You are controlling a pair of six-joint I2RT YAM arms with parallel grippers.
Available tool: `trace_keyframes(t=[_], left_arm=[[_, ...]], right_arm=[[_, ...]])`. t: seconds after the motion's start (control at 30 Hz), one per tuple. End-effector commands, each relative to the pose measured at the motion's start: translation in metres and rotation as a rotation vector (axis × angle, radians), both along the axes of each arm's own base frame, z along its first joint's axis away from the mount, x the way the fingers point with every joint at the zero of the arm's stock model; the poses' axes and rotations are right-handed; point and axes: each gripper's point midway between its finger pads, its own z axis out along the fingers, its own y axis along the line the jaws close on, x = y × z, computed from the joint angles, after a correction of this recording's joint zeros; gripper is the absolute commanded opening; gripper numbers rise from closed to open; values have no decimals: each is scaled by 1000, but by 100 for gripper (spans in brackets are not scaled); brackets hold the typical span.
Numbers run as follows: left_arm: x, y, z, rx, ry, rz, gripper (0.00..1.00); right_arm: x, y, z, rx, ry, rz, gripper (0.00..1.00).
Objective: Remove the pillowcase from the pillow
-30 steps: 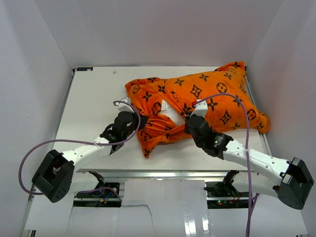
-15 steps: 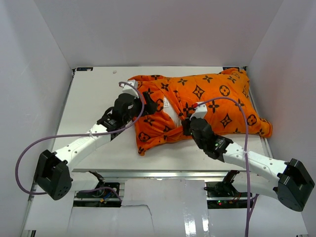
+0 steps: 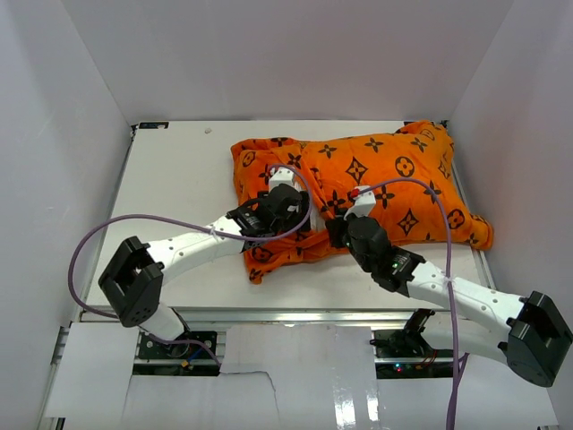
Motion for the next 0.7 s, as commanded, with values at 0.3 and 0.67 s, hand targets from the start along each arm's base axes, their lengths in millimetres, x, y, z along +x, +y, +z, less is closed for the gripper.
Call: trace_keyframes(t=[0.3, 0.67], left_arm=[[0, 60, 18, 102, -77, 198, 0], [-45, 111, 48, -117, -159, 236, 0]], right_arm=[[11, -14, 14, 19, -61, -81, 8], [29, -32, 1, 19, -11, -133, 8]])
